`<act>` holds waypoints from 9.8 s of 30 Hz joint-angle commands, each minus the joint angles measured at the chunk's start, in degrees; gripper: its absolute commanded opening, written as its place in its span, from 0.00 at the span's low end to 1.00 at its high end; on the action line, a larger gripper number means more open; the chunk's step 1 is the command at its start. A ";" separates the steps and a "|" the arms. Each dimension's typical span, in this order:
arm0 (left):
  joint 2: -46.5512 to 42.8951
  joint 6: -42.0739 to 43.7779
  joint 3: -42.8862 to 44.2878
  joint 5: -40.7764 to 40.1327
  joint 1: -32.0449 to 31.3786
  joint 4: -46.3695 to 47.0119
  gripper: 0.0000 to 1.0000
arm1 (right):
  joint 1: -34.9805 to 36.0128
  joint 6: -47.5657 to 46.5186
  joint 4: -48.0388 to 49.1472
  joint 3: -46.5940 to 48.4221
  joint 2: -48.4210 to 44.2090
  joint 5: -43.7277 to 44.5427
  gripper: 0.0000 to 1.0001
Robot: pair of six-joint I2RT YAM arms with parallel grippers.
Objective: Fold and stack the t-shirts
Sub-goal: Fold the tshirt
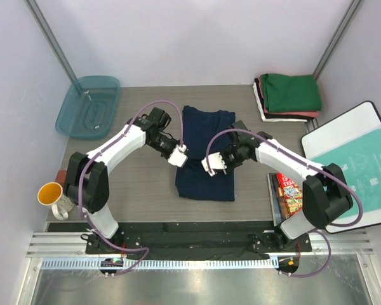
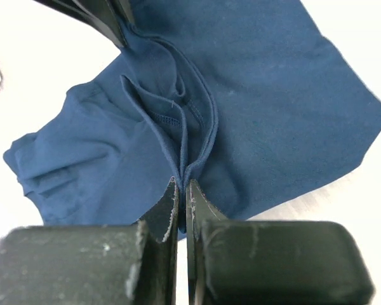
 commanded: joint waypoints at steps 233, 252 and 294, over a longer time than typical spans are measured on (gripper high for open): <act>-12.19 -34.72 -18.91 -13.19 -17.38 22.97 0.00 | -9.78 48.27 7.71 19.85 31.69 -7.99 0.01; 5.93 -28.49 -14.41 -19.16 -18.35 21.82 0.00 | -9.70 48.27 8.23 20.29 32.22 -7.20 0.01; -18.77 -37.25 -15.82 -25.32 -23.01 24.54 1.00 | -9.87 39.18 2.39 5.98 -22.17 4.94 1.00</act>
